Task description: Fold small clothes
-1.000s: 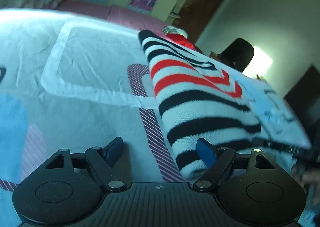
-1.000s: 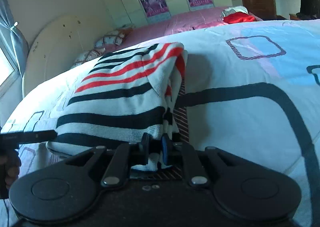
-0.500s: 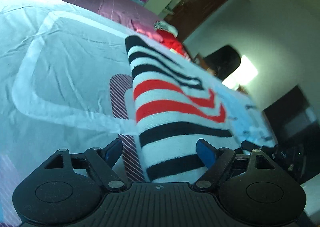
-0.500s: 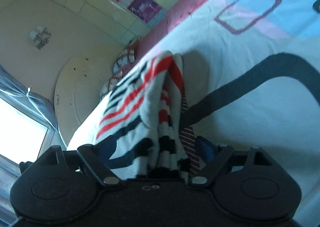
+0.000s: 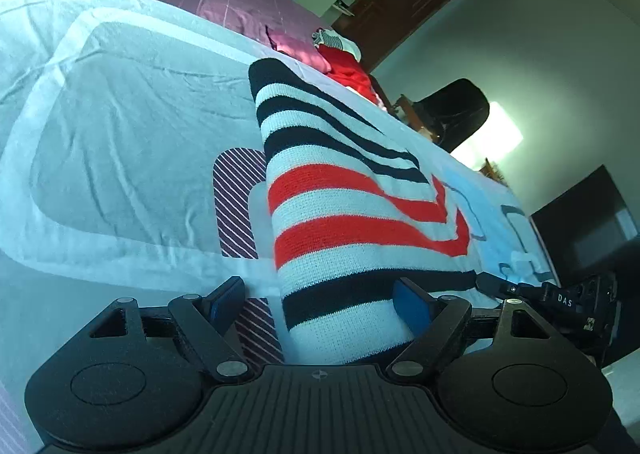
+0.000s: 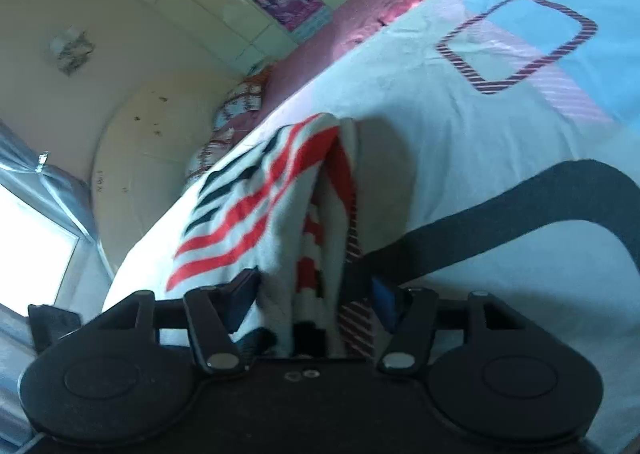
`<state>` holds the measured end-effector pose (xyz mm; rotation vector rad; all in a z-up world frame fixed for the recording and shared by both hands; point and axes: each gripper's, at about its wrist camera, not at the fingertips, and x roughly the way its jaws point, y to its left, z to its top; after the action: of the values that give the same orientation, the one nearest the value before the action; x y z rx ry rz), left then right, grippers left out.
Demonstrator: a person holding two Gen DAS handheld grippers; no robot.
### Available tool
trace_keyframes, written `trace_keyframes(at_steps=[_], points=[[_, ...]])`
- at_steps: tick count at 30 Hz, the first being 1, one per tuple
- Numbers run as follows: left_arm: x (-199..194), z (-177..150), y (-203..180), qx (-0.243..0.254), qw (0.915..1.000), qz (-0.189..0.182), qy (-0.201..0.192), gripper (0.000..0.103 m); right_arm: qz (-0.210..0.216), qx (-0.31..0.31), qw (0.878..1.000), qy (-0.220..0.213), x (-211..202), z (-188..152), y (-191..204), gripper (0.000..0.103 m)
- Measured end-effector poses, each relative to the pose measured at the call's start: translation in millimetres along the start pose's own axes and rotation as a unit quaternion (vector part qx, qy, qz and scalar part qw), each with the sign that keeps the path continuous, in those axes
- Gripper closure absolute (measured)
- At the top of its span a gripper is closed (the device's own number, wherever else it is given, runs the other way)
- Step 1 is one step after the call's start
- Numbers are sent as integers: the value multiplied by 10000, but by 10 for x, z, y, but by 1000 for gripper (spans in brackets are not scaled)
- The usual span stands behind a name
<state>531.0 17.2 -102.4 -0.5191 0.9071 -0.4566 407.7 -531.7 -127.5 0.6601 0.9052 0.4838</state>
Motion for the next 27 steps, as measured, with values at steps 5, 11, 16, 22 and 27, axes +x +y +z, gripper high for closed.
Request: trace_keyframes(at_steps=[5,11,16,22,27], points=[[64,42,95,-58,9994,-354,-9,23,189,-36,9997,154,81,15,-22,36],[238,136,155,-180,9965,-814,71,23,460,18,9986,258,227,128,-60,40],[359,146,87,-121,9957,-911,72,23,651,-237,9964,491,381,171,60,40],[390,121,11,44,9983,-564,-99,46,574,-463,9963,432,396,159,113,56],[331,91,-152,362,9986,-249,-287,54,475,-651,9962,329,331,139,156,63]])
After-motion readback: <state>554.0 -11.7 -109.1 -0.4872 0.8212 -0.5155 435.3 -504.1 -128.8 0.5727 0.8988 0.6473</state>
